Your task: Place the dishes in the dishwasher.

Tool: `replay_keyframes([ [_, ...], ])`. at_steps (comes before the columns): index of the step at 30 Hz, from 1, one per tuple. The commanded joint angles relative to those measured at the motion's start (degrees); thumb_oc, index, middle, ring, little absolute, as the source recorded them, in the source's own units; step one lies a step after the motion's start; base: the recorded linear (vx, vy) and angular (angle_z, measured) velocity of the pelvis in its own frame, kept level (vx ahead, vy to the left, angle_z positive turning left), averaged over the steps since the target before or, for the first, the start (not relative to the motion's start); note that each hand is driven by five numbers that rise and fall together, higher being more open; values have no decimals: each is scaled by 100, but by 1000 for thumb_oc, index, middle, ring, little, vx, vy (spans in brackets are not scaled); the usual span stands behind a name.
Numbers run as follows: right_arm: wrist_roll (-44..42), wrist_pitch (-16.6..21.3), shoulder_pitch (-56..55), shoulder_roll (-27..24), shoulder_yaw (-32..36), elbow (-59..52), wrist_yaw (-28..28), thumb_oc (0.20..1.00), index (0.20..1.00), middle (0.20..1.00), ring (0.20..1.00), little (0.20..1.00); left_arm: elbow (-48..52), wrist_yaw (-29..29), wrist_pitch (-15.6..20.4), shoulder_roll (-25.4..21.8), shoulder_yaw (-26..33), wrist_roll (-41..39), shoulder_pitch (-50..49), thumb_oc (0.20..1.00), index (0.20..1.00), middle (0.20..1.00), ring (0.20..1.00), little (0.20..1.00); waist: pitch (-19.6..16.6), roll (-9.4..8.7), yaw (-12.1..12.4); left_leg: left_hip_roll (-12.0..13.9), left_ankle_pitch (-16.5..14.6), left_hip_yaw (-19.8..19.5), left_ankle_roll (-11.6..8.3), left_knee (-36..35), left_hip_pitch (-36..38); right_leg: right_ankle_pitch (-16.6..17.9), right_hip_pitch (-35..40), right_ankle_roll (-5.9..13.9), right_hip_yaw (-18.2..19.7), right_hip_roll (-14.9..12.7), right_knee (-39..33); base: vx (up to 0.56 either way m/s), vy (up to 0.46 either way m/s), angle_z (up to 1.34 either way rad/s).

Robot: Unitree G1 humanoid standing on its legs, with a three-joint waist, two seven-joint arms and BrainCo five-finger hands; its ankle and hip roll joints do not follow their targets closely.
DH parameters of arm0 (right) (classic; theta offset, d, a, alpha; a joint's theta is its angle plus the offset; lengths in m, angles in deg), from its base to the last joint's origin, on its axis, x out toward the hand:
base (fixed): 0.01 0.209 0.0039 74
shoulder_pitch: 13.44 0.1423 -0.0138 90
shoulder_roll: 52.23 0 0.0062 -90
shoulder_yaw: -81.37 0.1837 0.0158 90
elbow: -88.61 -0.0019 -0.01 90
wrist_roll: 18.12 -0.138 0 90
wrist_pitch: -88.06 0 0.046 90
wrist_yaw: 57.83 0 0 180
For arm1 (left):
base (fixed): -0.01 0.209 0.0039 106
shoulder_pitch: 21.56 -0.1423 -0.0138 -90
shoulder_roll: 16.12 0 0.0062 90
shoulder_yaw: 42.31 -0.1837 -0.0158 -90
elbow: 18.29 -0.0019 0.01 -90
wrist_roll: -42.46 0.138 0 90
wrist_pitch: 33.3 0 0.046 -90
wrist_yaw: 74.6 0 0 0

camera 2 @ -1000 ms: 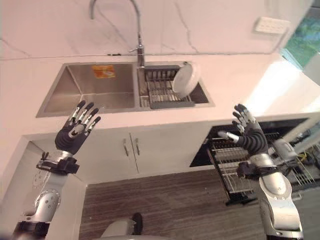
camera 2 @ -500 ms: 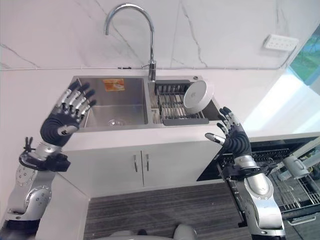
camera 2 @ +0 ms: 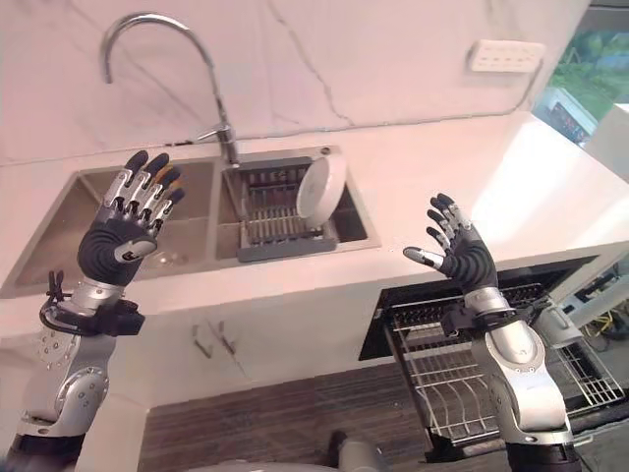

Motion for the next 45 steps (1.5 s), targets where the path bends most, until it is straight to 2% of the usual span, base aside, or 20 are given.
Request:
replay_keyframes([
  [1,-186,34,282,-162,122,-337,29,1000,1000,1000,1000,1000,168,88,281,-30,-7,-147,260,1000,1000,1000,1000,1000,-87,-135,60,-364,181,100,29,303,-51,482,560,700,224,-348,-566,96,-123,4],
  [2,-171,15,314,-188,99,-263,41,1000,1000,1000,1000,1000,131,129,356,22,-29,-140,255,1000,1000,1000,1000,1000,-41,-123,104,-438,466,41,-11,303,-45,470,612,660,243,-298,-566,77,-73,-2],
  [4,-131,-51,331,-205,92,-251,94,1000,1000,1000,1000,1000,136,110,391,66,-47,-158,222,1000,1000,1000,1000,1000,6,-130,130,-442,373,24,17,303,-168,504,633,677,187,-340,-566,29,29,1],
  [7,62,-22,275,-128,48,-194,5,1000,1000,1000,1000,1000,66,10,400,112,-77,-132,213,1000,1000,1000,1000,1000,-26,-62,89,-316,302,-2,-38,303,-462,484,623,727,36,-429,-566,15,135,20],
  [11,69,9,349,-165,22,-174,-85,1000,1000,1000,1000,1000,-74,98,300,101,-138,-54,381,1000,1000,1000,1000,1000,-97,-55,69,-396,289,-135,-65,303,-543,465,628,780,-79,-582,-566,45,238,37],
  [14,-79,197,393,-113,-38,-173,-233,1000,1000,1000,1000,1000,-143,122,349,30,-129,84,378,1000,1000,1000,1000,1000,-147,-55,93,-518,244,-116,21,303,-528,515,677,861,-134,-732,-566,73,269,12],
  [16,-257,186,410,-74,-67,-142,-470,1000,1000,1000,1000,1000,-167,75,372,-5,-104,99,380,1000,1000,1000,1000,1000,-147,-70,123,-604,205,-117,84,303,-504,560,695,912,-145,-818,-566,83,242,7],
  [18,-526,233,466,-4,-109,8,-464,1000,1000,1000,1000,1000,-205,10,327,-28,-92,112,460,1000,1000,1000,1000,1000,-137,-110,182,-727,135,-114,179,303,-478,686,737,991,-236,-974,-566,99,317,16],
  [19,-747,272,529,124,-107,122,-338,1000,1000,1000,1000,1000,-221,-45,324,-34,-109,200,517,1000,1000,1000,1000,1000,-105,-136,203,-833,94,-167,271,303,-463,933,830,1006,-264,-1039,-566,117,305,13],
  [22,-586,443,523,297,-75,169,-247,1000,1000,1000,1000,1000,-242,-134,473,-75,-157,367,505,1000,1000,1000,1000,1000,-16,-75,175,-901,118,-286,396,303,-420,1384,1071,939,-213,-815,-566,91,162,13],
  [24,-612,452,552,327,-71,218,-263,1000,1000,1000,1000,1000,-273,-162,499,-64,-174,410,524,1000,1000,1000,1000,1000,10,-86,162,-907,134,-299,401,303,-409,1369,1066,904,-131,-737,-566,33,-5,4],
  [25,-556,524,605,318,-92,353,-116,1000,1000,1000,1000,1000,-335,-134,513,-102,-227,365,611,1000,1000,1000,1000,1000,12,-137,180,-929,159,-294,379,303,-424,1057,948,865,-58,-716,-566,36,-101,-3],
  [26,-556,538,680,303,-114,418,24,1000,1000,1000,1000,1000,-418,-29,547,-161,-294,377,733,1000,1000,1000,1000,1000,-6,-207,190,-948,100,-235,373,303,-424,996,809,917,-35,-791,-566,53,-132,-4],
  [28,-728,474,882,154,-27,502,126,1000,1000,1000,1000,1000,-375,149,498,-172,-306,414,775,1000,1000,1000,1000,1000,-38,-227,221,-860,39,-148,362,303,-375,663,754,929,7,-741,-566,48,-133,-12],
  [29,-761,459,981,98,-13,563,150,1000,1000,1000,1000,1000,-369,220,494,-158,-336,461,801,1000,1000,1000,1000,1000,-69,-233,251,-827,30,-112,345,303,-379,611,748,924,2,-726,-566,14,-109,-29],
  [35,-990,306,1490,-168,-193,746,411,1000,1000,1000,1000,1000,-337,481,367,-115,-372,384,829,1000,1000,1000,1000,1000,-233,-249,389,-638,-17,161,295,303,-347,452,760,861,-48,-666,-566,31,-83,-18],
  [45,-1185,33,2027,-27,-567,1357,682,1000,1000,1000,1000,1000,-529,474,388,-93,-383,345,856,1000,1000,1000,1000,1000,-296,-230,451,-554,-58,224,282,303,-261,372,829,772,-76,-603,-566,22,-43,-2],
])
